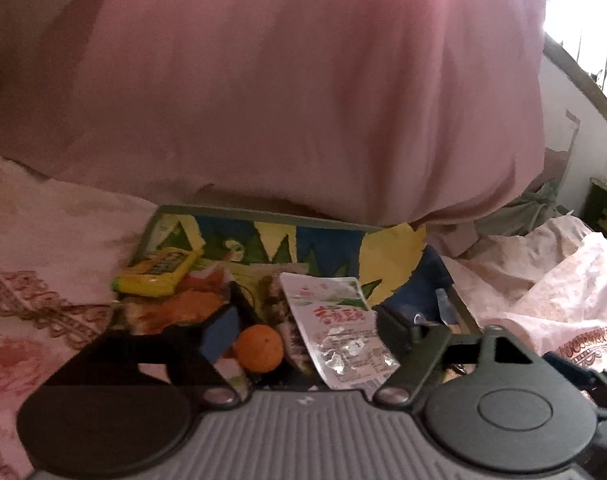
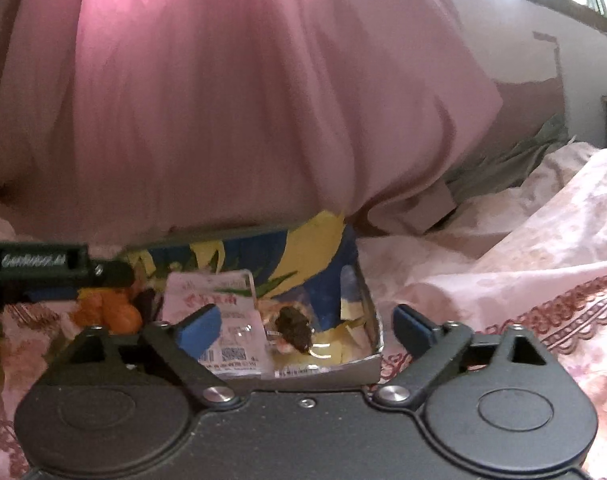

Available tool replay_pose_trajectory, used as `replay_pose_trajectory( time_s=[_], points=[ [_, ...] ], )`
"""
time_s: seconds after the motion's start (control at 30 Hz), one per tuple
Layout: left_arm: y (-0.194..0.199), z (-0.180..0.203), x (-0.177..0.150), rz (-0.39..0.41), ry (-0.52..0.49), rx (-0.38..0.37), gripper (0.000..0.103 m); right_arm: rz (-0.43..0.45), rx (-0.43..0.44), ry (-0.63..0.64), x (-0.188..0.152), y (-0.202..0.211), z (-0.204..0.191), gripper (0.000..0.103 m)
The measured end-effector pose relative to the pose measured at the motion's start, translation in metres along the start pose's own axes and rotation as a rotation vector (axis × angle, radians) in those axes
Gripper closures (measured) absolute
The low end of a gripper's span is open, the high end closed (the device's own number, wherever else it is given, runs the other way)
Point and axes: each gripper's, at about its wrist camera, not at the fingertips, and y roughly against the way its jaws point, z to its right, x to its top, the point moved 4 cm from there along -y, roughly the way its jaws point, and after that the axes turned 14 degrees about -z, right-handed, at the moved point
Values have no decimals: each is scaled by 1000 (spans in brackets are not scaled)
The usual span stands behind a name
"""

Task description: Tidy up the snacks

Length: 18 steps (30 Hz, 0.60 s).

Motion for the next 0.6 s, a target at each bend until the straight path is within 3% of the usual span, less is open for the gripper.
replay_pose_trajectory(
  time_s=[0.17, 0.43, 0.6],
  points=[
    [37, -6, -15, 43, -10, 41, 2, 35, 21, -41, -3, 36, 1, 1],
    [95, -16, -49, 69, 17, 95, 0, 49, 30, -6, -27, 86, -13, 1],
    [125, -26, -81, 42, 52, 92, 0, 30, 58, 12, -51, 114, -27, 1]
  ],
)
